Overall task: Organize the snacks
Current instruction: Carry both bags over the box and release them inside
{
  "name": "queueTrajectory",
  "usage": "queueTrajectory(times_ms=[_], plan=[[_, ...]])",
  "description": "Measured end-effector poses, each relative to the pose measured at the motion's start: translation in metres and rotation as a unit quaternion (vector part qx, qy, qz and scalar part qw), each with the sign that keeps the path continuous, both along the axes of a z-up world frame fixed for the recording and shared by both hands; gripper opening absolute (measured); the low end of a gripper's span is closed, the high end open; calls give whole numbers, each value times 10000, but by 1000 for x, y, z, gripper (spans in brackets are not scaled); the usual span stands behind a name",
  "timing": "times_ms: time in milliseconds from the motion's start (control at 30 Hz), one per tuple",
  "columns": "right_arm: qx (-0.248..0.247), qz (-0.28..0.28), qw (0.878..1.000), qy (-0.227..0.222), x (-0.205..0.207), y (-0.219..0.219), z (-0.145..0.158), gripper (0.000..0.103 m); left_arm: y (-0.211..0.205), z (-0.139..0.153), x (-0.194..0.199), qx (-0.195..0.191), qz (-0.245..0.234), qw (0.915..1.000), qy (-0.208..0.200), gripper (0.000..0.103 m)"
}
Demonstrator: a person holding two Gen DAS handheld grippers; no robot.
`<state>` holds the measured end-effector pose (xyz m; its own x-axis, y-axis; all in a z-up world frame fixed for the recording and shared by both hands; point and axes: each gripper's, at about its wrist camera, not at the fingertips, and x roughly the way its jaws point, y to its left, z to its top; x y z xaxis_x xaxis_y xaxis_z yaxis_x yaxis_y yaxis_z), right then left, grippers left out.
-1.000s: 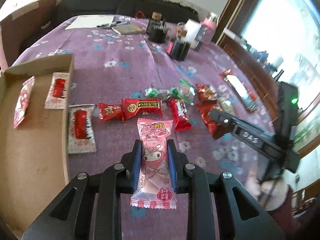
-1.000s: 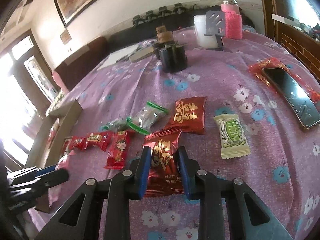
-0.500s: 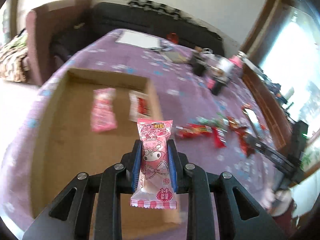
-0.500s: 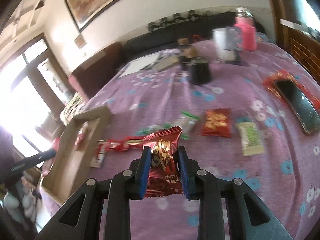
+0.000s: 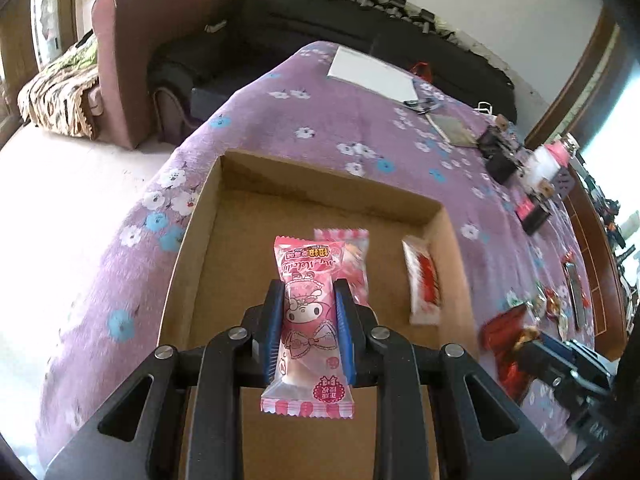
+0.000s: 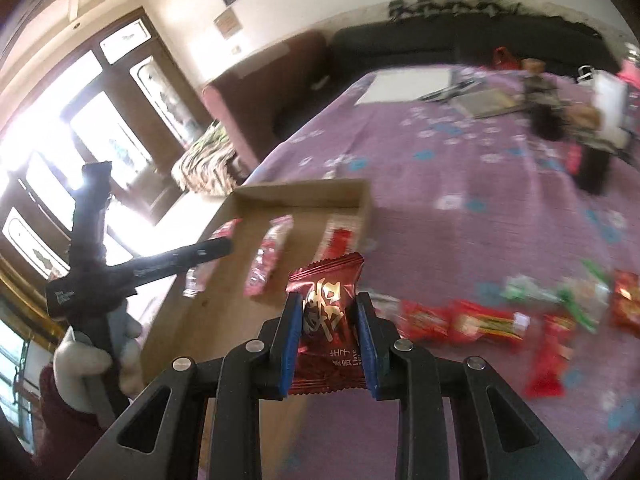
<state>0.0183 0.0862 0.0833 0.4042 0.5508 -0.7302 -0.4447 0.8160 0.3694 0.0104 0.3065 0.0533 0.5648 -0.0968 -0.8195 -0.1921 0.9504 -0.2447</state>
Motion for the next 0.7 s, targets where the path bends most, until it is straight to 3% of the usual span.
queueTrajectory(times_ms=[267, 700], plan=[[-240, 76, 9994, 240, 41, 68, -11, 27, 17, -14, 21, -60, 183, 9997, 148, 22], [-509, -32, 9986, 115, 58, 94, -24, 31, 33, -17, 23, -534, 328, 9980, 112, 25]])
